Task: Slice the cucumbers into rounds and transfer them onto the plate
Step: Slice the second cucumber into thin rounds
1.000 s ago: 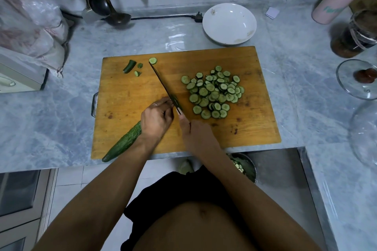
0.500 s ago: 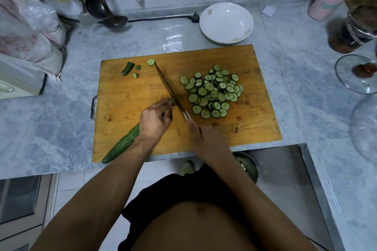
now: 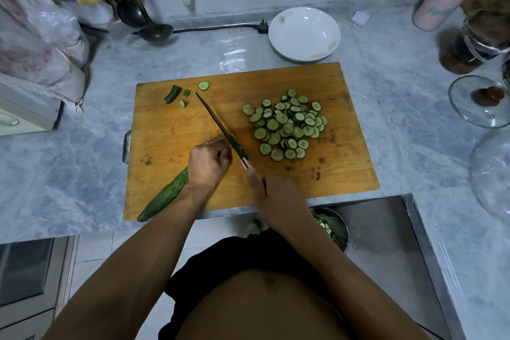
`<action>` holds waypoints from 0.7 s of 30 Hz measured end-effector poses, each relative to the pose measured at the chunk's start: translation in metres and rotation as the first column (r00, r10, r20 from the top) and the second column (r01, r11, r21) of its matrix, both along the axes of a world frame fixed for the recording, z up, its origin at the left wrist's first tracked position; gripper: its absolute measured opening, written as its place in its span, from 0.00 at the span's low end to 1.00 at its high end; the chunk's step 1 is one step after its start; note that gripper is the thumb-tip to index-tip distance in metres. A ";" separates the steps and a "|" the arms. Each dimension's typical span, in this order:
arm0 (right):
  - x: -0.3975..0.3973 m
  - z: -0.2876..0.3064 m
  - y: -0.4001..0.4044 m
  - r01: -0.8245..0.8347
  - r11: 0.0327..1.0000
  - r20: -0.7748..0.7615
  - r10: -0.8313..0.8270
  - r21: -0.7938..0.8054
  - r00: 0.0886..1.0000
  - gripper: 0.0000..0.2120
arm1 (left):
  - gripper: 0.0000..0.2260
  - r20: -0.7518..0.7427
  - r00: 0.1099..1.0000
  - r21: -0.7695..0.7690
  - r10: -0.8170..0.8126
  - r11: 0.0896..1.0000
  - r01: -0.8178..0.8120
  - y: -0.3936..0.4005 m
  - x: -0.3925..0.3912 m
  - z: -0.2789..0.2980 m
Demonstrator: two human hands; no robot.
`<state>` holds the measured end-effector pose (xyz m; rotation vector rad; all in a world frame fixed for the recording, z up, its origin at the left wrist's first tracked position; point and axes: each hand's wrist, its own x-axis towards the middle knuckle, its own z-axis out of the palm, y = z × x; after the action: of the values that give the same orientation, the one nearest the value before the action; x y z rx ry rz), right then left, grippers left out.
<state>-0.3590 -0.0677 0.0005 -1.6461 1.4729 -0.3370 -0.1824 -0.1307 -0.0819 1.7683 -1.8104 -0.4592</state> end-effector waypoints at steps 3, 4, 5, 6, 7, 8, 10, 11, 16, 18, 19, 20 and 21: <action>0.000 0.001 -0.004 -0.007 1.000 -0.006 0.007 -0.002 1.000 0.31 | 0.08 -0.006 1.000 0.000 -0.015 1.000 0.015 -0.001 0.001 -0.004; 0.001 0.000 -0.007 -0.013 1.000 -0.011 0.013 0.004 1.000 0.31 | 0.08 -0.002 1.000 0.009 -0.017 1.000 0.017 -0.001 0.001 -0.005; 0.001 -0.002 -0.010 -0.013 1.000 -0.014 0.014 0.018 1.000 0.32 | 0.09 0.005 1.000 0.012 -0.018 1.000 0.018 -0.002 0.001 -0.005; 0.003 -0.005 -0.014 -0.008 0.999 -0.017 0.008 0.036 1.000 0.33 | 0.09 0.014 1.000 0.016 -0.018 1.000 0.017 -0.002 0.001 -0.005; 0.005 -0.009 -0.017 0.003 0.999 -0.021 -0.002 0.054 1.000 0.33 | 0.09 0.022 1.000 0.016 -0.017 1.000 0.017 -0.002 0.001 -0.004; 0.008 -0.012 -0.020 0.013 0.998 -0.025 -0.012 0.066 1.000 0.32 | 0.09 0.028 0.999 0.017 -0.018 1.000 0.017 -0.002 -0.001 -0.003; 0.014 -0.016 -0.026 0.026 0.997 -0.025 -0.025 0.071 0.999 0.30 | 0.12 0.026 1.000 0.025 -0.012 1.000 0.012 -0.001 -0.002 0.000; 0.016 -0.018 -0.027 0.032 0.997 -0.029 -0.031 0.065 0.999 0.31 | 0.14 0.016 1.000 0.027 -0.006 1.000 0.006 -0.001 -0.002 0.001; 0.019 -0.021 -0.026 0.037 0.997 -0.044 -0.034 0.062 0.998 0.30 | 0.13 0.009 0.999 0.014 0.046 0.999 -0.046 0.001 -0.003 0.000; 0.014 -0.021 -0.025 0.058 0.997 -0.031 -0.057 0.048 0.998 0.31 | 0.08 -0.015 0.997 -0.002 0.070 0.998 -0.070 0.001 -0.004 -0.005; 0.010 -0.021 -0.026 0.068 0.997 -0.034 -0.067 0.046 0.997 0.32 | 0.08 -0.025 0.997 -0.004 0.073 0.997 -0.073 0.001 -0.004 -0.006; 0.007 -0.020 -0.026 0.076 0.996 -0.044 -0.074 0.044 0.996 0.33 | 0.09 -0.026 0.997 -0.007 0.069 0.998 -0.069 0.001 -0.004 -0.006; 0.003 -0.018 -0.026 0.083 0.996 -0.054 -0.081 0.043 0.995 0.33 | 0.09 -0.013 0.998 -0.018 0.059 0.998 -0.060 0.001 -0.002 -0.006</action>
<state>-0.3557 -0.0934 -0.0180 -1.5724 1.5798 -0.3058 -0.1843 -0.1295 -0.0881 1.7976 -1.7427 -0.4284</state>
